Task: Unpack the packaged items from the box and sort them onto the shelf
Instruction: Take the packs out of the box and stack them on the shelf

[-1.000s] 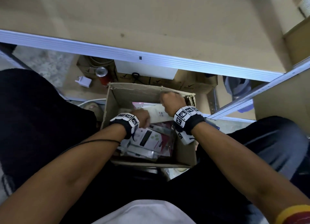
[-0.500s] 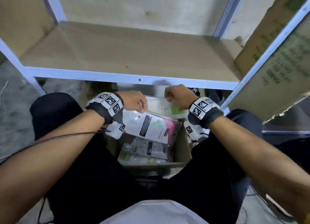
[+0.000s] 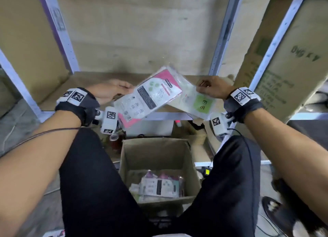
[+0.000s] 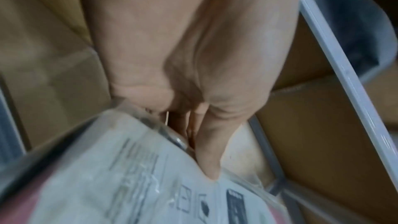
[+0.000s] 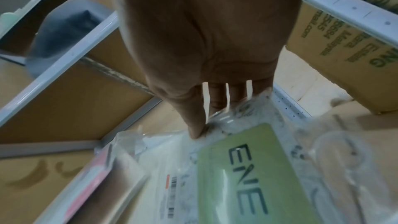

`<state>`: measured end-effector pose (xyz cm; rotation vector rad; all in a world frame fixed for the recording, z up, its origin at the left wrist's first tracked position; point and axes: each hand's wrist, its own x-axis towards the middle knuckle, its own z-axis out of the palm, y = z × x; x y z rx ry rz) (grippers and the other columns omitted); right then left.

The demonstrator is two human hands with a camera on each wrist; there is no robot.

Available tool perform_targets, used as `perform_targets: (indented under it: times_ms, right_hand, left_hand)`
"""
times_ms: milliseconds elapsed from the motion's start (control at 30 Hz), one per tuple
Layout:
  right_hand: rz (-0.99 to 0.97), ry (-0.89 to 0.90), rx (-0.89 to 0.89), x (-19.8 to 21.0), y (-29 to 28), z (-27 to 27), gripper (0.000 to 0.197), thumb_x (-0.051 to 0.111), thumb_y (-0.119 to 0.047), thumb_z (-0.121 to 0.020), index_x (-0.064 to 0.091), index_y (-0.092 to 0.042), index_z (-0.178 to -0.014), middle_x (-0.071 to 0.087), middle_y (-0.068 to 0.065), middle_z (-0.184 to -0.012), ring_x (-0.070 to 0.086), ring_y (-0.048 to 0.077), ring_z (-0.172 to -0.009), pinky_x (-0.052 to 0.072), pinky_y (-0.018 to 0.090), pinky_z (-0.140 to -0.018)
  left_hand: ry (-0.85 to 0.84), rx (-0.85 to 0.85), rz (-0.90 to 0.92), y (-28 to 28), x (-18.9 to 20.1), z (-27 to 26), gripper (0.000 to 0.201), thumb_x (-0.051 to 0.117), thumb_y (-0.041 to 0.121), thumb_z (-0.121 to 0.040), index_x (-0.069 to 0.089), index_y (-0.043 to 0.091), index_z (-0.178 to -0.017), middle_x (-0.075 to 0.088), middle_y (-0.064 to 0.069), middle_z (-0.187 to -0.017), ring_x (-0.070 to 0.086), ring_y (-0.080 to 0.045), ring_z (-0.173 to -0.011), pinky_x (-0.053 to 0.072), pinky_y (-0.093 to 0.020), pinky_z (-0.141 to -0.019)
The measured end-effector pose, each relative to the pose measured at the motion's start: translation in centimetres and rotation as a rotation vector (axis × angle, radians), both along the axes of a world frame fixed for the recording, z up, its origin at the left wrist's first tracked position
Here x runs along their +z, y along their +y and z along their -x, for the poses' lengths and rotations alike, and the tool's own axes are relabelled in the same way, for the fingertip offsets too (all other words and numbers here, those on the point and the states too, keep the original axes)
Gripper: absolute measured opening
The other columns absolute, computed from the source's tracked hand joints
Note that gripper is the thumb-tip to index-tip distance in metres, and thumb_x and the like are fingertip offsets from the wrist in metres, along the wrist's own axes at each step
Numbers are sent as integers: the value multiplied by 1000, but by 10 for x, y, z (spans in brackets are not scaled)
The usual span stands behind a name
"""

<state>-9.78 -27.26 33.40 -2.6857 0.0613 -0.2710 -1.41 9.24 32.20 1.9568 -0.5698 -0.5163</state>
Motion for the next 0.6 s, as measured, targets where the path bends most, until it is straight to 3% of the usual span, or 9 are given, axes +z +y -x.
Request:
perform_targets:
  times_ms: [100, 167, 233, 267, 333, 367, 400, 467, 600]
  right_hand:
    - [-82, -14, -34, 8, -3, -17, 14, 65, -18, -91, 68, -9, -102, 66, 5, -95, 57, 17, -87, 41, 26, -76]
    - [-122, -26, -55, 5, 0, -31, 6, 66, -19, -91, 66, -14, -95, 64, 2, -91, 56, 15, -86, 41, 24, -75]
    - [-206, -19, -77, -3, 5, -47, 4, 67, -19, -91, 64, -18, -91, 62, -2, -85, 55, 12, -80, 41, 20, -66]
    - [-265, 0, -83, -11, 8, -54, 7, 68, -20, -91, 63, -18, -87, 60, -4, -81, 53, 12, -74, 40, 21, -60]
    - [-369, 43, -95, -27, 16, -72, 18, 67, -22, -92, 62, -20, -75, 58, -4, -73, 51, 13, -65, 40, 23, -57]
    - [-426, 66, -97, -36, 21, -84, 22, 66, -21, -93, 61, -21, -71, 59, 0, -73, 52, 17, -66, 42, 26, -61]
    - [-499, 87, -104, -46, 26, -92, 25, 65, -19, -94, 61, -20, -69, 60, 5, -76, 55, 22, -72, 44, 31, -66]
    - [-641, 118, -118, -64, 38, -113, 25, 64, -14, -94, 61, -16, -69, 60, 16, -83, 55, 27, -81, 45, 42, -73]
    - [-796, 172, -142, -89, 61, -148, 24, 65, -9, -92, 62, -12, -69, 64, 19, -88, 62, 32, -88, 53, 50, -85]
  left_hand:
    - [185, 153, 220, 2, 3, -7, 15, 48, 8, -102, 62, 7, -106, 66, -16, -110, 65, -26, -94, 60, -34, -73]
    - [269, 229, 310, 0, 0, -17, 28, 43, 9, -104, 55, -2, -128, 57, -27, -131, 59, -38, -115, 54, -48, -90]
    - [359, 297, 392, -4, -7, -28, 39, 38, 13, -107, 44, -4, -142, 49, -26, -144, 50, -40, -130, 47, -57, -99]
    - [401, 333, 427, -6, -13, -35, 38, 36, 14, -108, 46, -3, -141, 50, -22, -143, 51, -38, -130, 54, -55, -91]
    - [427, 450, 452, -8, -25, -53, 32, 36, 14, -108, 53, -4, -127, 54, -15, -133, 64, -31, -109, 61, -43, -64]
    - [421, 513, 439, -9, -32, -66, 30, 37, 14, -108, 54, -5, -123, 55, -16, -126, 66, -29, -96, 59, -42, -66]
    - [407, 561, 411, -10, -41, -76, 28, 38, 15, -108, 55, -5, -119, 56, -20, -119, 64, -29, -89, 57, -42, -75]
    - [377, 620, 327, -10, -57, -97, 25, 40, 16, -107, 57, -2, -111, 58, -20, -105, 58, -29, -85, 49, -46, -94]
    - [339, 706, 213, -13, -83, -130, 42, 47, 14, -103, 46, -3, -142, 54, -4, -86, 55, -24, -83, 50, -36, -79]
